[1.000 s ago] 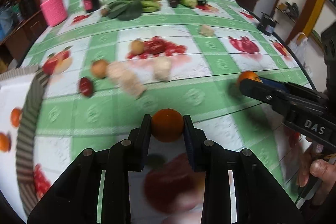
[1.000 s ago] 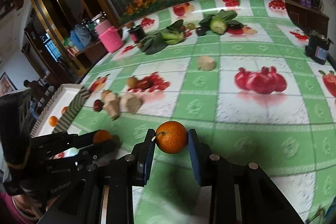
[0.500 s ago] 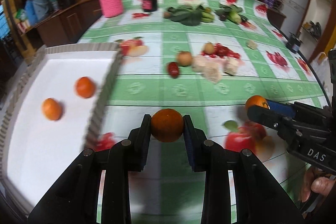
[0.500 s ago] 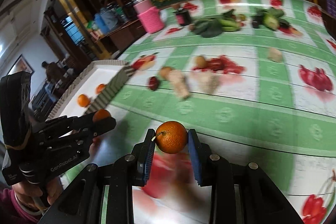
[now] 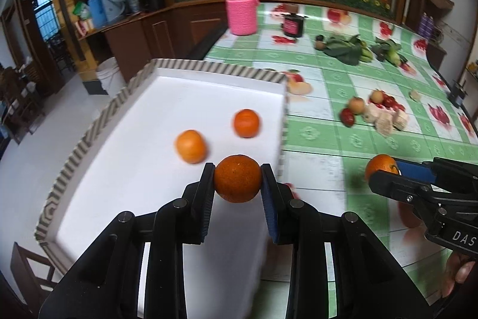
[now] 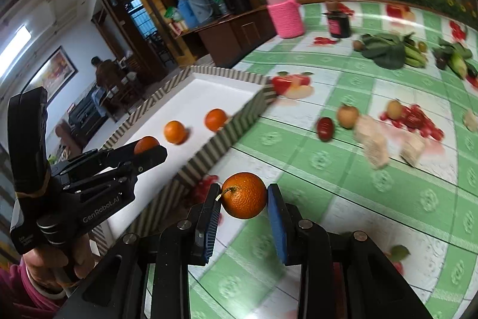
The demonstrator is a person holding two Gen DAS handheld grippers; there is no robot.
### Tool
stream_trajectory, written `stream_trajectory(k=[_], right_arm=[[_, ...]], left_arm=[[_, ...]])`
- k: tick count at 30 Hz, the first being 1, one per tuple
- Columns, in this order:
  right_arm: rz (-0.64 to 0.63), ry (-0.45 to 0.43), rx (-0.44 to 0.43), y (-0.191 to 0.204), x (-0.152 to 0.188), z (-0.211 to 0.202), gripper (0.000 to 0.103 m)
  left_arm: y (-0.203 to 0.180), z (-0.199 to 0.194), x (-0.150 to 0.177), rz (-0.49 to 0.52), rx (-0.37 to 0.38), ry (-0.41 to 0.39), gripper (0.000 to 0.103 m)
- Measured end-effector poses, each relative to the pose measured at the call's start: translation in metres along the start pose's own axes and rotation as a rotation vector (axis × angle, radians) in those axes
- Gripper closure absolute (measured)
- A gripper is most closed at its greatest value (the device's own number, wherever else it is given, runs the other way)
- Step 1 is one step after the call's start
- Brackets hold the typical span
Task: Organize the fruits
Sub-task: 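Carry both oranges into the white tray and open both tools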
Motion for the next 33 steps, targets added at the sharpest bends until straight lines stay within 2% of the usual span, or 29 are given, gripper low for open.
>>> stream_trajectory(k=[21, 33], right_arm=[[-0.163, 0.072, -0.068, 0.072, -0.016, 0.049, 0.073], [-0.24, 0.142, -0.064, 0.09, -0.016, 0.086, 0.073]], left_arm=[[0.078, 0.007, 0.012, -0.089, -0.101, 0.028, 0.074], [0.097, 0.022, 0.023, -0.142, -0.088, 0.087, 0.074]])
Point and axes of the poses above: each gripper's, at about its wrist camera, not at the fingertips, and z roughly the way its jaws point, y to its left, x to its underside, the point moved 8 cm from there along z, roughly the way its jaws point, and after that the axes turned 5 degrees about -y, right-handed, at the moved point
